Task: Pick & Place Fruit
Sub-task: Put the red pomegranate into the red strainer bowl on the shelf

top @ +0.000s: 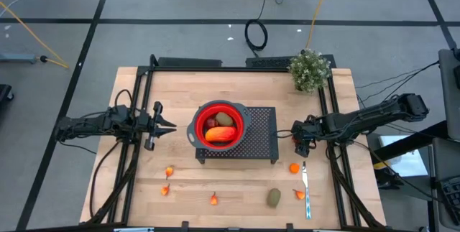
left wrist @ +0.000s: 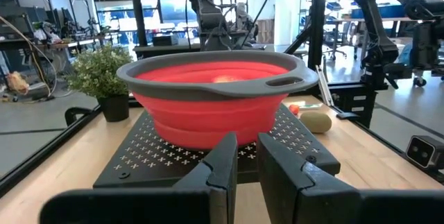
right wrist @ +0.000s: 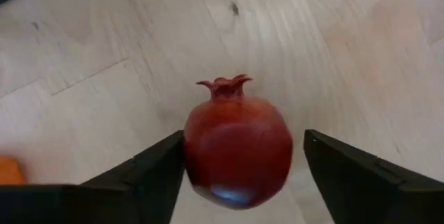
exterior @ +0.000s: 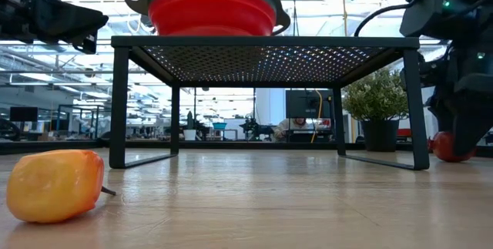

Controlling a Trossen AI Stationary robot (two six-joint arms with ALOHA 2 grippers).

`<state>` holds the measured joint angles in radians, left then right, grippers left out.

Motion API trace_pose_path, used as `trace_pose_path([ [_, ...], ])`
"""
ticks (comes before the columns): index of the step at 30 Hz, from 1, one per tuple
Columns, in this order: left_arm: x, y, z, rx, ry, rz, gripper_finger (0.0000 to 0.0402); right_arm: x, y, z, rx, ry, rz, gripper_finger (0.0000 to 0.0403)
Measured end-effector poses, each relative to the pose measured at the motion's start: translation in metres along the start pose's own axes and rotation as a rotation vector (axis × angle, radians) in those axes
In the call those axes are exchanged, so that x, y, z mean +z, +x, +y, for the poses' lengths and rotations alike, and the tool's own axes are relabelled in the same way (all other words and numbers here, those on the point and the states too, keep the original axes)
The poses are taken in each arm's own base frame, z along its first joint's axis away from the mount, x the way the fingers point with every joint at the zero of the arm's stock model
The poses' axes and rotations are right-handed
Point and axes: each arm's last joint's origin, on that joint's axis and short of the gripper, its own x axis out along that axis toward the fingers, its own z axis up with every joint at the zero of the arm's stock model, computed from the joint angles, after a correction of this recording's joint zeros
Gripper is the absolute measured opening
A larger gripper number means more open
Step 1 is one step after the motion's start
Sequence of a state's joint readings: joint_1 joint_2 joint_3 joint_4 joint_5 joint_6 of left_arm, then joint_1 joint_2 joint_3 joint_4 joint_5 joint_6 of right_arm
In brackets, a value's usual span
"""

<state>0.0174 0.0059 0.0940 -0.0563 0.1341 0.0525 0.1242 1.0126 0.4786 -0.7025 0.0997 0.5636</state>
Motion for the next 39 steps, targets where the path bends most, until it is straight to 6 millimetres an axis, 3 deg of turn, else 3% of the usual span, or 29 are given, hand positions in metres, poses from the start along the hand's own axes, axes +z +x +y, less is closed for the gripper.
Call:
trace_pose_path([
  [11,0.000,0.000,0.000,0.000,0.001,0.000,0.0058,-0.001,-0.007,-0.001,0.049,0.165,-0.026,0.0172],
  [24,-0.001,0.000,0.000,0.000,-0.004,0.011,0.0058,-0.001,-0.024,-0.003,0.143,0.417,-0.111,0.0175],
  [31,-0.002,0.000,0.000,0.000,-0.006,0.022,0.0058,0.009,-0.057,-0.002,0.230,0.512,-0.268,0.0175],
  [39,-0.002,0.000,0.000,0.000,-0.008,0.022,0.0058,0.023,-0.097,-0.005,0.245,0.520,-0.575,0.0175],
])
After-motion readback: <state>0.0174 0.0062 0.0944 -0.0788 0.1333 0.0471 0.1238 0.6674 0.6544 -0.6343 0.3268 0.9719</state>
